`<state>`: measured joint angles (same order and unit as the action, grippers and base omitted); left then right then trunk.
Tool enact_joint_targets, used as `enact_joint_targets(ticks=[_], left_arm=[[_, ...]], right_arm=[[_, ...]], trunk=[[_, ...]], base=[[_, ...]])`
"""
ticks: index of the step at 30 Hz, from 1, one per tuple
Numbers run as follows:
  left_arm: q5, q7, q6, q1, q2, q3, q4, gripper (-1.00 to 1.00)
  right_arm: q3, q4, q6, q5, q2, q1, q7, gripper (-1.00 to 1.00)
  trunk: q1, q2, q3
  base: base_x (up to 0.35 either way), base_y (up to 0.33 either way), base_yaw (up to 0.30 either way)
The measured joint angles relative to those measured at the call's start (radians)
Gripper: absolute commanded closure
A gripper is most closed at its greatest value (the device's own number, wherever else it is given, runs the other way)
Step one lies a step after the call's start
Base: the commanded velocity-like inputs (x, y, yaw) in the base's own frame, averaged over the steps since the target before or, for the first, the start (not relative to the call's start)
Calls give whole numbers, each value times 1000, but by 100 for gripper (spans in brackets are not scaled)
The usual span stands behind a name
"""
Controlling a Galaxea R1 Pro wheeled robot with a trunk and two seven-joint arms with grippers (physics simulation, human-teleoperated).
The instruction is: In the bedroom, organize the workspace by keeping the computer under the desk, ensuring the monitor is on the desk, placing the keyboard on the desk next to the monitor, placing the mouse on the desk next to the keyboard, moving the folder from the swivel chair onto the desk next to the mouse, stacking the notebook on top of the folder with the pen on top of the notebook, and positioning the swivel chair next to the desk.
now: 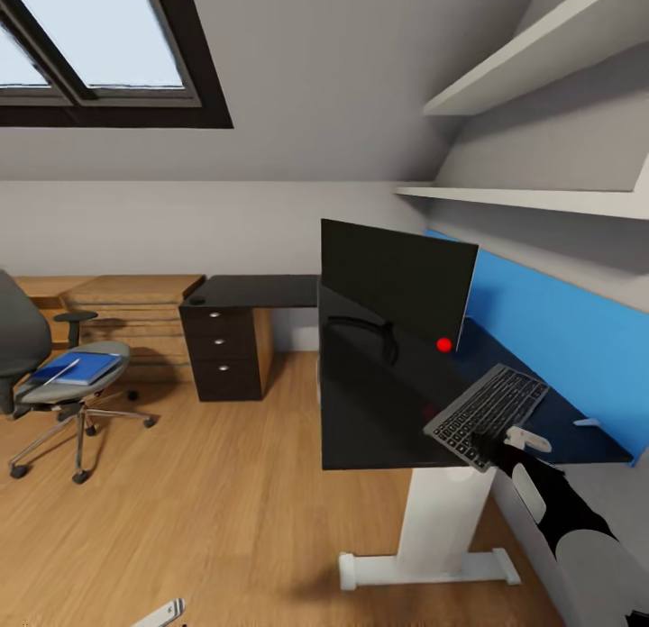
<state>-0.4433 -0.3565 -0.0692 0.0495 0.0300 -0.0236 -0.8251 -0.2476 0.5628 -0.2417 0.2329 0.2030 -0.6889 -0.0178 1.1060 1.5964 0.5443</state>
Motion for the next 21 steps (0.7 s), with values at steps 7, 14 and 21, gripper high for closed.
enact_joint_targets(ticks=[7,14,21], left_arm=[[0,0,0,0,0,0,0,-100],[0,0,0,0,0,-2,6,-100],[0,2,0,-1,0,-18,18,-100]], right_arm=[[-2,-23,-4,6,0,0,1,-100],[-3,-25,-4,3,0,0,2,-100],[-3,-25,-4,4,0,0,2,-100]], trunk=[[0,0,0],[0,0,0],[0,0,0]], base=[[-130,282,0],[-7,101,0],[0,10,0]])
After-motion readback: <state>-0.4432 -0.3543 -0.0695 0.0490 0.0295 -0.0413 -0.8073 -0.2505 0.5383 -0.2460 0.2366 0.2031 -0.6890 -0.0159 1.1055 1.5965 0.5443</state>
